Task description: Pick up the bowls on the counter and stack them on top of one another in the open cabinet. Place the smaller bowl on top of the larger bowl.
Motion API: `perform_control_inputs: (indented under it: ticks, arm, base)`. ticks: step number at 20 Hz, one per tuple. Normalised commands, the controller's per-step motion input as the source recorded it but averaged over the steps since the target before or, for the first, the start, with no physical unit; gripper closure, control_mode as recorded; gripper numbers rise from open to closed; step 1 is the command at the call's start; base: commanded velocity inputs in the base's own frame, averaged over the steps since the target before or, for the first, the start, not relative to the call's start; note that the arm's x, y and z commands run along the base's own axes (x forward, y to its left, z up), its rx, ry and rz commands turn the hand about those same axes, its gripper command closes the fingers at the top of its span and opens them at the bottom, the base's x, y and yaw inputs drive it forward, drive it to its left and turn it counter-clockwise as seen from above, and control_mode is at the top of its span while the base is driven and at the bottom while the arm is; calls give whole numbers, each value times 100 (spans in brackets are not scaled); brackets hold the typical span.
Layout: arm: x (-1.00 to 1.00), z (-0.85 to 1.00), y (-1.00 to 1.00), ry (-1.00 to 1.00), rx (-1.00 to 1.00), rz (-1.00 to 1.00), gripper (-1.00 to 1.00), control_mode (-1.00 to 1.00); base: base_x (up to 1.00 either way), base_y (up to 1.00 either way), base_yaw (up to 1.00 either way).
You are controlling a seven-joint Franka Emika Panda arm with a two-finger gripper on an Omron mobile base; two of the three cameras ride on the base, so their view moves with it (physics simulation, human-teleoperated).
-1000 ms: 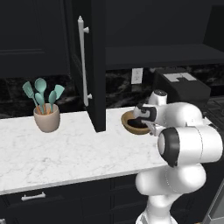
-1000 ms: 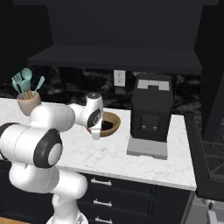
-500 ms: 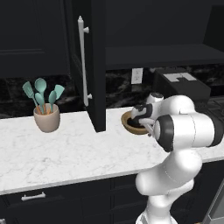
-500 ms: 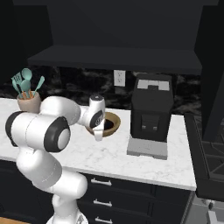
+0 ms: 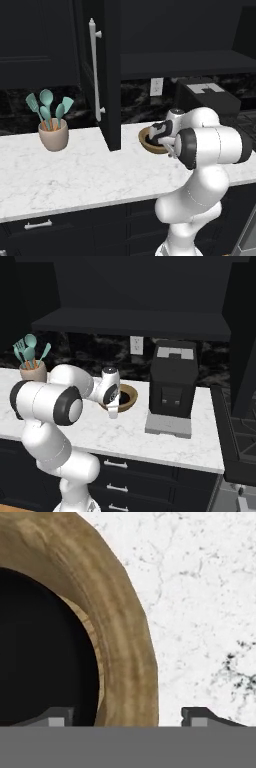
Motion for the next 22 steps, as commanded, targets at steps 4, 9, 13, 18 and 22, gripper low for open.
perform_control_inputs:
  ticks: [4,9,13,18,22]
  arm:
    - [2,0,0,1,0,0,100,-100]
    - [-19,25,10,0,0,0,100,-100]
    - [-83,91,15,0,0,-1,100,-100]
    - [-100,100,1,-3,6,-1,100,-100]
    - [-100,100,0,-7,7,0,100,-100]
  base:
    - [0,0,0]
    - [0,0,0]
    - [0,0,0]
    - [0,0,0]
    - [0,0,0]
